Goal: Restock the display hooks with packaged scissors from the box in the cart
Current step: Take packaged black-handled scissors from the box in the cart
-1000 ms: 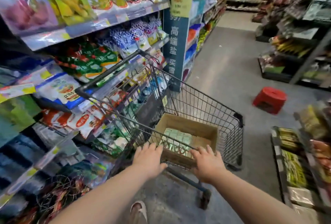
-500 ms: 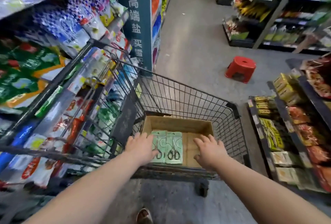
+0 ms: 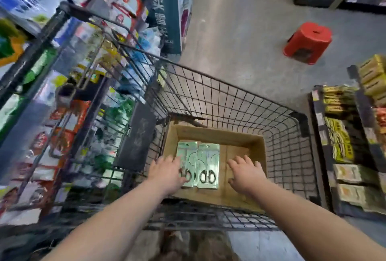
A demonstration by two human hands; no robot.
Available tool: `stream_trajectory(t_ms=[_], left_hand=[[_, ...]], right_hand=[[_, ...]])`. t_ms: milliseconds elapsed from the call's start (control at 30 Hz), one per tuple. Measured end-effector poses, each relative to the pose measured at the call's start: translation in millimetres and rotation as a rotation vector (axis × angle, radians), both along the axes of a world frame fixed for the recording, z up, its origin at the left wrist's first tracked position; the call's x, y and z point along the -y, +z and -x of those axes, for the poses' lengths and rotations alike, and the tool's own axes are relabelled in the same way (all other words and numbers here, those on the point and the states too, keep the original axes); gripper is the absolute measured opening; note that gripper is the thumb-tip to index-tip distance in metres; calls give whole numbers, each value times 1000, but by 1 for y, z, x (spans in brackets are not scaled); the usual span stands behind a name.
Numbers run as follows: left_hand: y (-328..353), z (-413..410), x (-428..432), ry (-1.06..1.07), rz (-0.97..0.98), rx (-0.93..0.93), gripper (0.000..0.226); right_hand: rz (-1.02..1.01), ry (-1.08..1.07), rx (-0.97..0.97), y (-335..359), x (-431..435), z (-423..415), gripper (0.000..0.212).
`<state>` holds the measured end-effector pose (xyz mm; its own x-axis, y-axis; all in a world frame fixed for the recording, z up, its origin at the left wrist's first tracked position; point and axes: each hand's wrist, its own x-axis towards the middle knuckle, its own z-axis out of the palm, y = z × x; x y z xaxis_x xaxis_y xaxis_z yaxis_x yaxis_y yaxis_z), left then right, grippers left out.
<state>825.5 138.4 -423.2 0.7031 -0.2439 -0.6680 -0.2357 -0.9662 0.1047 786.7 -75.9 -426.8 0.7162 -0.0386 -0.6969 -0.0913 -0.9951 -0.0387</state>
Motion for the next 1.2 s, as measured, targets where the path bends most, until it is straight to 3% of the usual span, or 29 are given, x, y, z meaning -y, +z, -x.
stream_trajectory(t_ms=[167, 467, 667, 967, 1200], left_hand=[[-60, -21, 4, 87, -64, -115, 67], [-165, -36, 23, 305, -24, -289, 64], [-219, -39, 31, 483, 29, -356, 68], [-261, -51, 33, 709, 55, -296, 63], [-272, -59, 38, 1205, 187, -186, 63]], right_hand=[[-78, -32, -146, -56, 10, -31, 61], [-210, -293, -352, -166, 18, -62, 59], [-253, -446, -373, -212, 14, -68, 60], [-333, -820, -319, -247, 4, -67, 59], [-444, -928, -292, -248, 4, -66, 54]])
